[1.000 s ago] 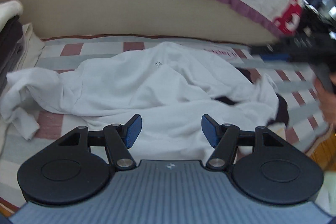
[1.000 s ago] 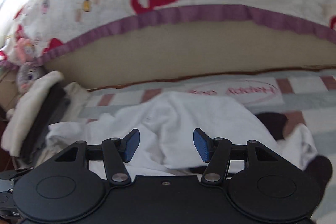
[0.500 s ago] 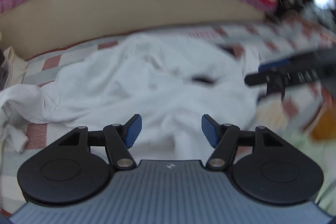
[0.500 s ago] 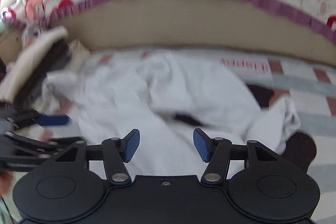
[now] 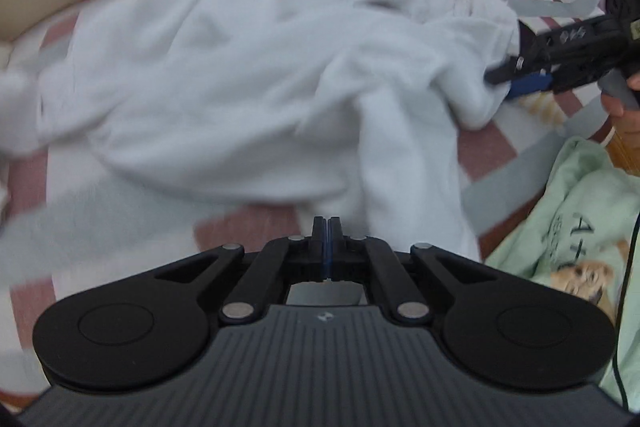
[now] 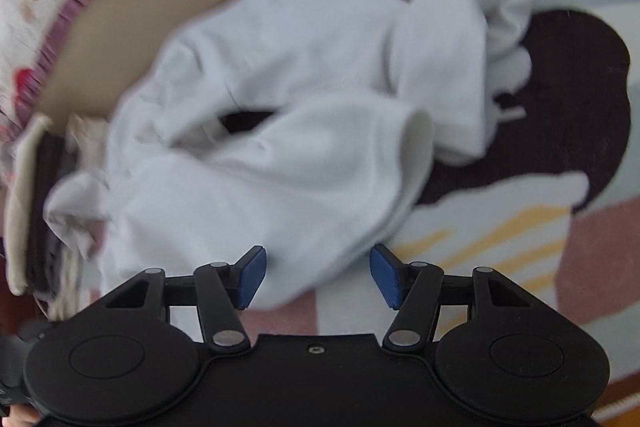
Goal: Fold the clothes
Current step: 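Grasp the shirt edge with the right gripper while the left gripper grasps nearby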
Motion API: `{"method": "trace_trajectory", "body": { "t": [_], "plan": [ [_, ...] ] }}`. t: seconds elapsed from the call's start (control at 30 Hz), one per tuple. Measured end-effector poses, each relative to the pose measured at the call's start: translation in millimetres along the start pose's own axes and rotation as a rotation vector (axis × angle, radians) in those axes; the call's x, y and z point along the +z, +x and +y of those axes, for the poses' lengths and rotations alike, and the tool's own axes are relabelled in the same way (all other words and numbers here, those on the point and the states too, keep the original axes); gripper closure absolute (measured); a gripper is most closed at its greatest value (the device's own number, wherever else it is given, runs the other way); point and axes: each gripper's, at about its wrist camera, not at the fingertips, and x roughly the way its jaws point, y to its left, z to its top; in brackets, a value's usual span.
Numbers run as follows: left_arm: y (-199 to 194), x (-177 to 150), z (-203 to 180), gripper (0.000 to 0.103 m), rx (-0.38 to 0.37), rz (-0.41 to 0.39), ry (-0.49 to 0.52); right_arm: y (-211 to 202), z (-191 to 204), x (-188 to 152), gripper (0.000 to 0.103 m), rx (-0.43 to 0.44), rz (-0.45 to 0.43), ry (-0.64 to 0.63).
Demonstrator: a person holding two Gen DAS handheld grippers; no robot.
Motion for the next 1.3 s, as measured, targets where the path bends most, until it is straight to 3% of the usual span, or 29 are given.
{"method": "trace_trajectory", "body": {
  "t": [0.03,0.07,0.17,0.3,0.4,0.53,0.73,0.8,0.83,0.87,0.9,1.07,1.17,1.23,1.3],
  "plan": [
    [-3,-4,0,0.103,0.019,-0.016,0.023,0,2,0,0.081,0.01,-0.01,-0.01],
    [-7,-7,1,0.103,0.035,-0.042,0.041,0,3,-1,0.093,0.02,-0.02,-0.02],
    [-30,-3,3,0.099,0.066,-0.167,0.066,1,9,-2,0.093,0.051,-0.05,-0.05],
    [-68,18,-1,0.09,0.013,-0.356,0.063,-15,37,12,0.093,0.155,-0.088,-0.127],
    [-72,35,-23,0.076,-0.04,-0.389,0.121,-28,62,23,0.093,0.232,-0.103,-0.181],
    [-67,48,-48,0.072,-0.098,-0.415,0.164,-36,94,34,0.093,0.306,-0.092,-0.227],
    [-48,57,-48,0.055,-0.207,-0.422,-0.007,-38,126,35,0.093,0.362,-0.071,-0.249],
    [-44,59,-41,0.06,-0.236,-0.415,-0.063,-38,133,34,0.093,0.367,-0.069,-0.265],
    [-42,59,-37,0.083,-0.244,-0.407,-0.086,-38,135,34,0.093,0.353,-0.075,-0.283],
    [-40,60,-32,0.095,-0.243,-0.392,-0.105,-37,136,34,0.093,0.333,-0.082,-0.299],
    [-37,60,-27,0.098,-0.239,-0.379,-0.129,-36,137,34,0.093,0.31,-0.09,-0.314],
    [-11,63,12,0.099,-0.212,-0.308,-0.314,-3,127,44,0.089,0.215,-0.103,-0.354],
    [-1,55,41,0.099,-0.354,-0.296,-0.486,23,119,48,0.087,0.113,-0.084,-0.336],
    [1,46,57,0.099,-0.441,-0.319,-0.594,27,118,43,0.085,0.086,-0.124,-0.352],
    [1,37,70,0.099,-0.466,-0.336,-0.662,25,119,34,0.067,-0.015,-0.217,-0.395]
  ]
}}
